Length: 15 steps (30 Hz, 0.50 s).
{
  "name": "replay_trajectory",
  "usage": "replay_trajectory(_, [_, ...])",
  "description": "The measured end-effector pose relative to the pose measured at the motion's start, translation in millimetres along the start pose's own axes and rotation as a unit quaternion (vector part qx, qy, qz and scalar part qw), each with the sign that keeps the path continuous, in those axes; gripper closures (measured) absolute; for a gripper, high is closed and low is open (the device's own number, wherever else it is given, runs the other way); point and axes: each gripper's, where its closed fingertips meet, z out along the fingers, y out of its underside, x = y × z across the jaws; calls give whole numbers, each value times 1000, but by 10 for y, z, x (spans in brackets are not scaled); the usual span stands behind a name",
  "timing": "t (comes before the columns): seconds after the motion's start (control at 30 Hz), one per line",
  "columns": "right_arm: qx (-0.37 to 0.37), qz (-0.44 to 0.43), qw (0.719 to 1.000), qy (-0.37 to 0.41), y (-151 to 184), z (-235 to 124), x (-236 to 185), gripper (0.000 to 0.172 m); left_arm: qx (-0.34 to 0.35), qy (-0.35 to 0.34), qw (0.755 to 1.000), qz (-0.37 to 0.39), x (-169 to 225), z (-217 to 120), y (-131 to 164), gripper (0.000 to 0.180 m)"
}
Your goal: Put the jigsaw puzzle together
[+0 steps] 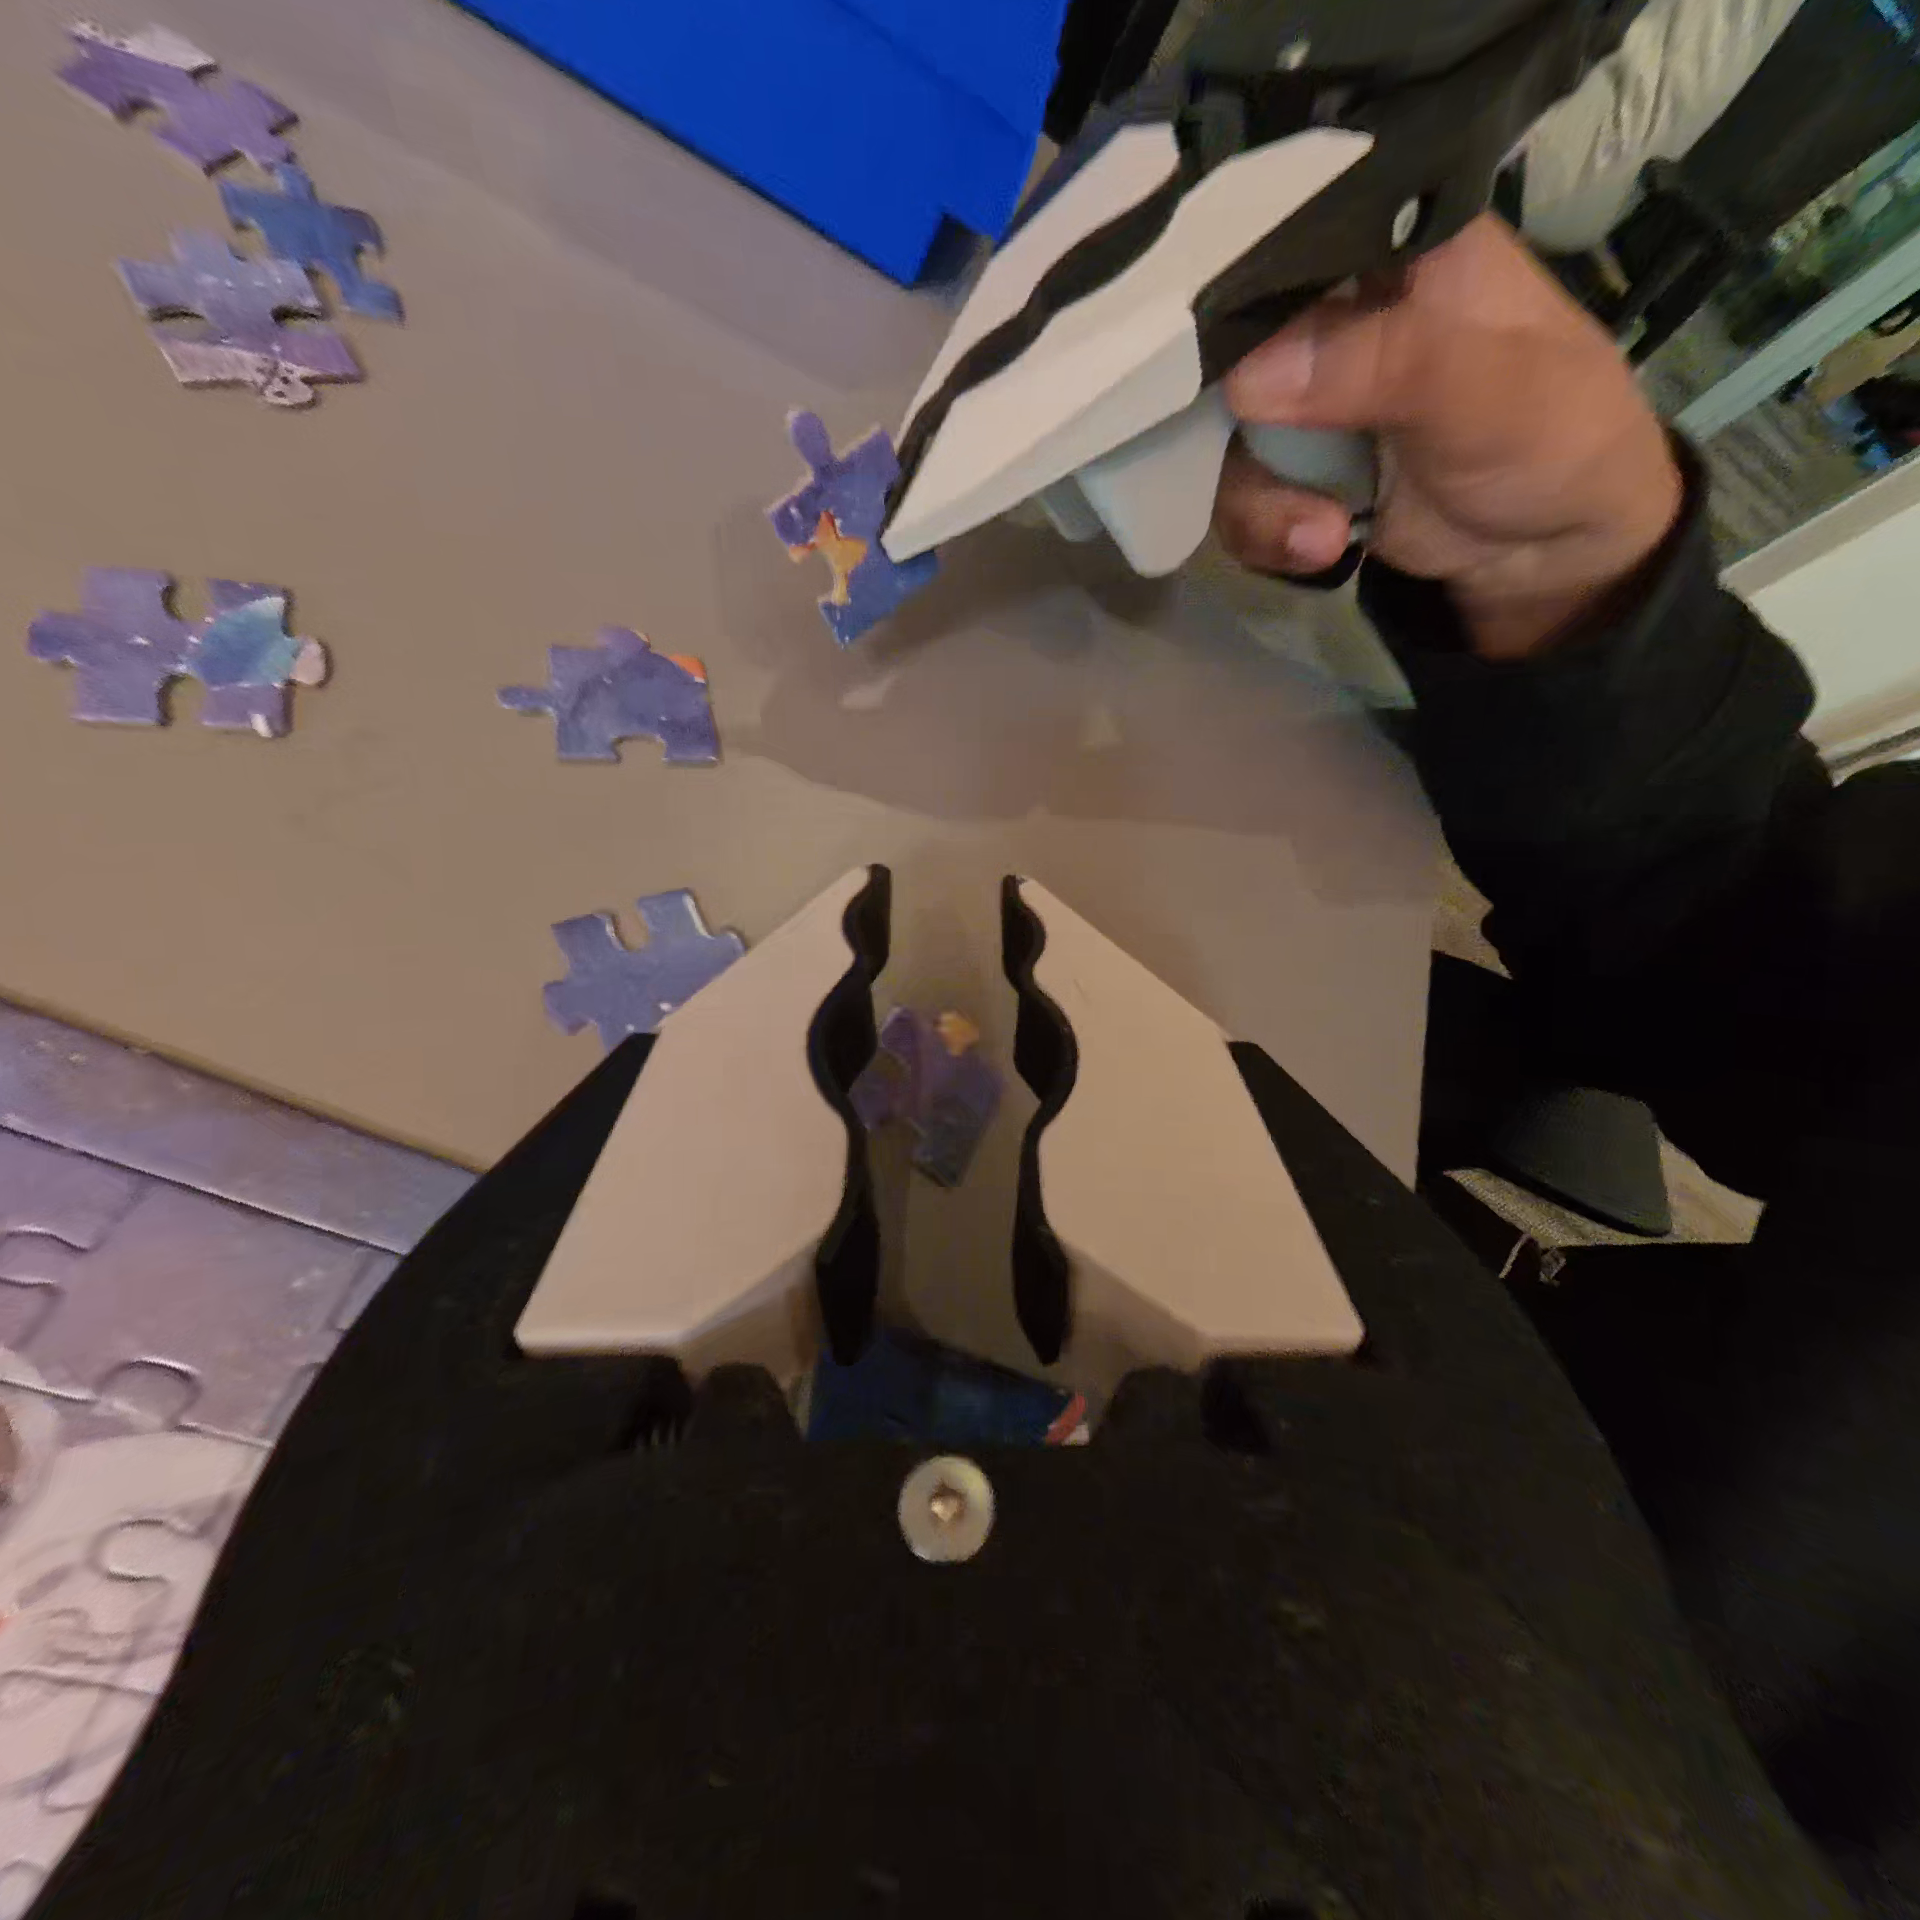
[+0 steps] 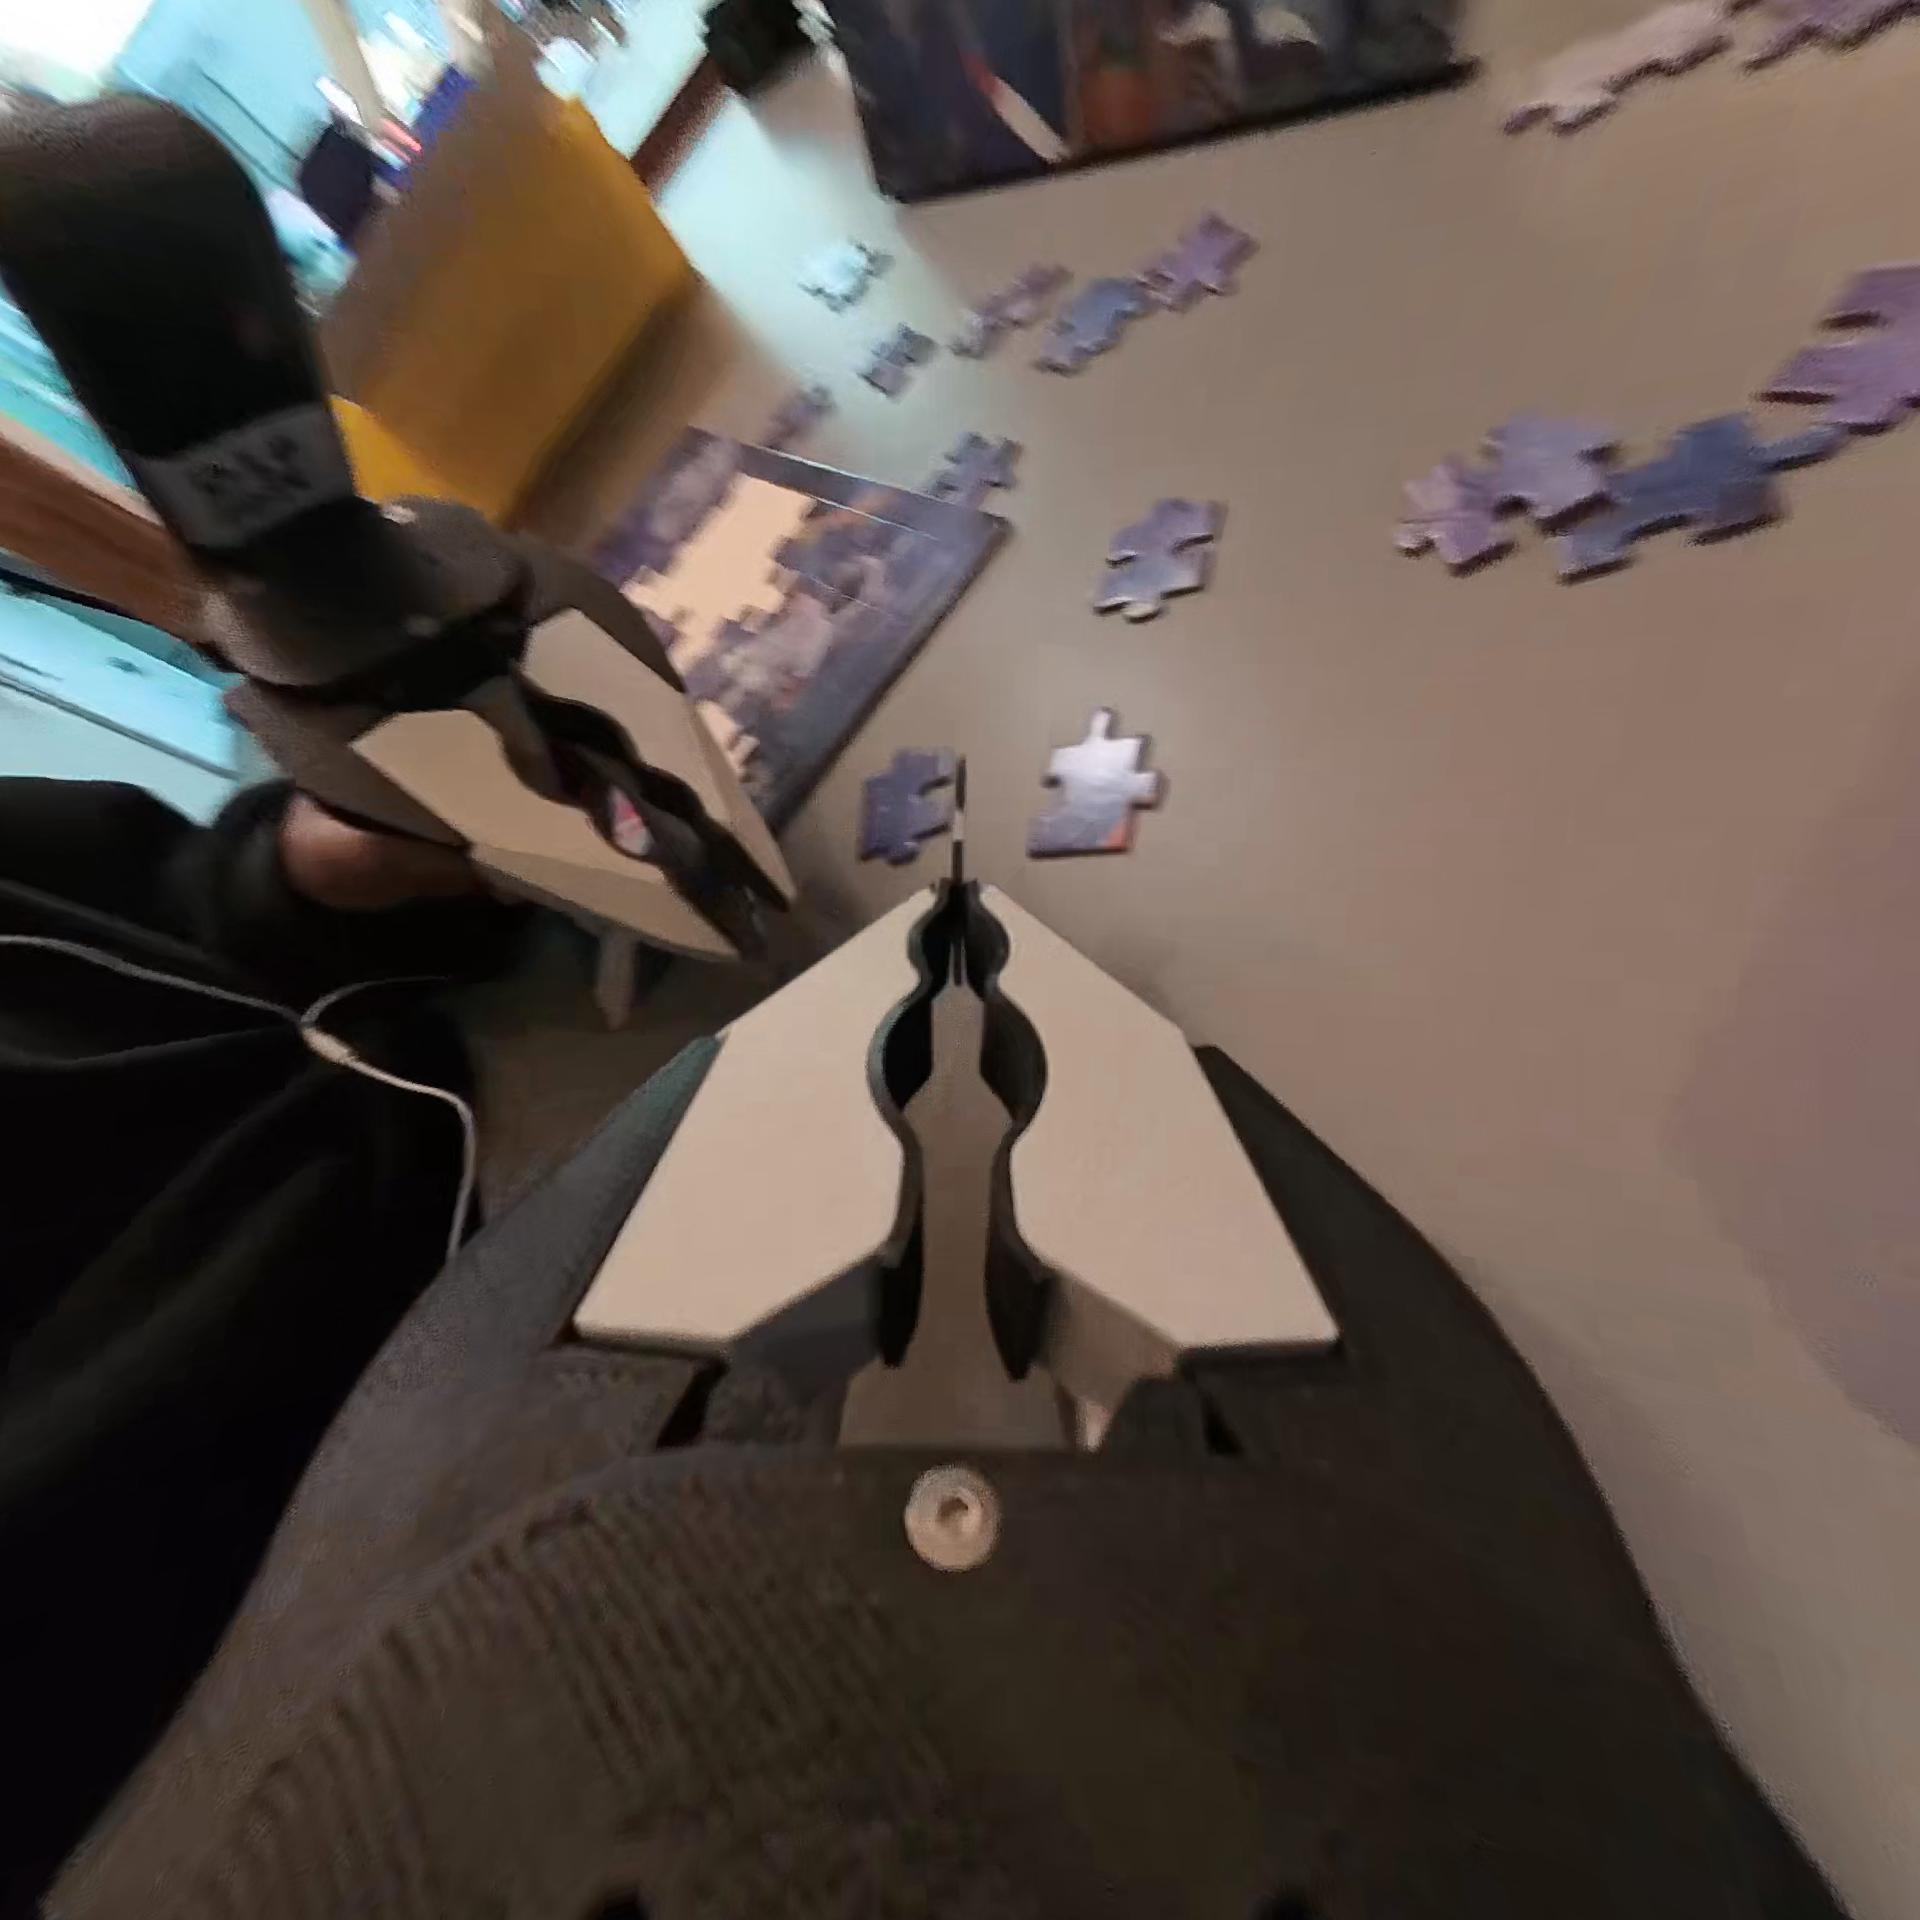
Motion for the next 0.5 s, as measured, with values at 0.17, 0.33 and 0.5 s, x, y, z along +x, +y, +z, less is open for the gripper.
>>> replay_trajectory(0.17, [-80, 9, 997, 18, -178, 71, 228, 172, -36, -44, 998, 9, -300, -2, -149, 144])
replay_trajectory(0.33, [-174, 15, 984, 11, -112, 236, 393, 172, -90, -119, 988, 50, -606, 151, -190, 132])
replay_trajectory(0.5, [-197, 51, 979, -24, -60, 293, 425, 172, -113, -129, 983, 71, -665, 325, -176, 131])
